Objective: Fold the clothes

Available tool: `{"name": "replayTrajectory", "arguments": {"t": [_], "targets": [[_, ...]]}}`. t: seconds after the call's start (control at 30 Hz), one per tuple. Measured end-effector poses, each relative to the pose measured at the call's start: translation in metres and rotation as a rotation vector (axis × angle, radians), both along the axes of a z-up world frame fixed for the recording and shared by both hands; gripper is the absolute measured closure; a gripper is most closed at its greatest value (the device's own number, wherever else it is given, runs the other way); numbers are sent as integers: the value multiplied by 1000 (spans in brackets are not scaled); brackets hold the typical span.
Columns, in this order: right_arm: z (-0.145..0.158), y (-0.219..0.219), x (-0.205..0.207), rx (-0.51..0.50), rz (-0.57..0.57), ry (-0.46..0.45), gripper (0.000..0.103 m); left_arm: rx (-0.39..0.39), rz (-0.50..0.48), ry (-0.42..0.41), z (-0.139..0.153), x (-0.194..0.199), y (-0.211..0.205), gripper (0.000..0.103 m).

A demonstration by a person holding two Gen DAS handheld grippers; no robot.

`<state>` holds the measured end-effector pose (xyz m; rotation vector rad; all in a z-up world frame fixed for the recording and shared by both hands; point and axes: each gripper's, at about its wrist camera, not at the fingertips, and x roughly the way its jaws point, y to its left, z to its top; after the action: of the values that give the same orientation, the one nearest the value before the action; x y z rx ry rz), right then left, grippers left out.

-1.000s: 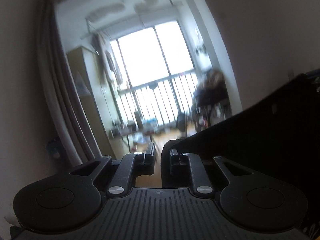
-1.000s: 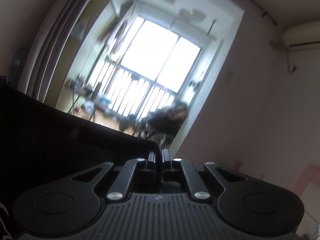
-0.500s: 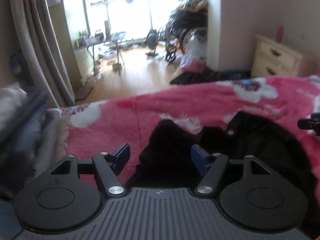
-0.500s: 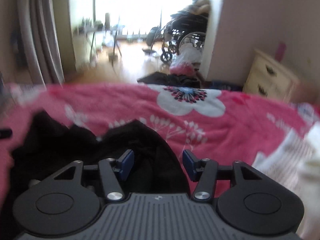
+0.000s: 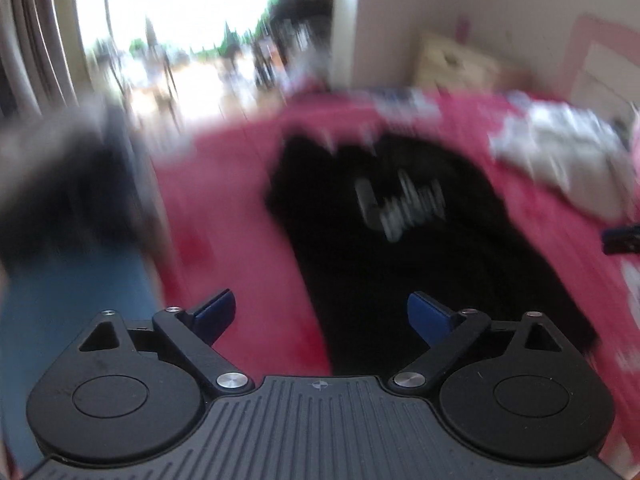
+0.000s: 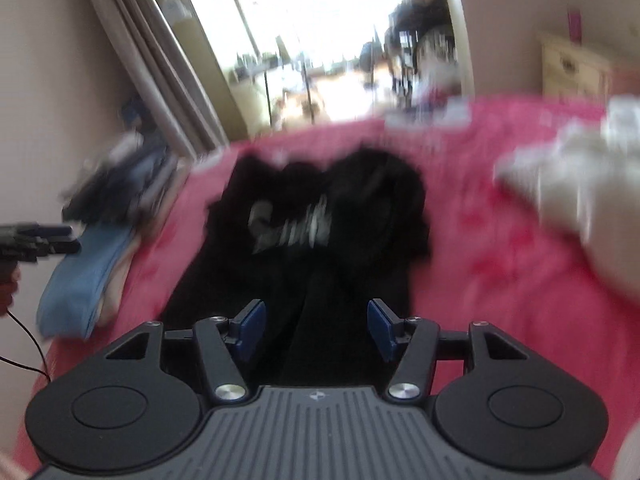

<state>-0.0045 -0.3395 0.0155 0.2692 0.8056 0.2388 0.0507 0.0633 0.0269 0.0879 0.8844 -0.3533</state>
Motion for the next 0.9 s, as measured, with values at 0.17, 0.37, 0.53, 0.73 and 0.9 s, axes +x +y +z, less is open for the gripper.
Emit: {"name": "replayTrajectory", "arguments": {"t": [0.17,0.37,0.53,0.73,0.9], "targets": [[-44,29,-32,-36,-12,109,45,-65,-10,217,-82,-32,-8,41],[-56,50,-44,-228,2,78,45,-137,51,266,-116,-37,-12,49],[-81,25,-38,-123,-137,144,37,-92,56,211,-118,-44,-21,66],[-110,-7,-30,83,-255,249,99,-96,94,192,-111,-45,-22,98],[-49,-43,-53,114,-313,123,99,-106,26,163,-67,-60,-14,100]]}}
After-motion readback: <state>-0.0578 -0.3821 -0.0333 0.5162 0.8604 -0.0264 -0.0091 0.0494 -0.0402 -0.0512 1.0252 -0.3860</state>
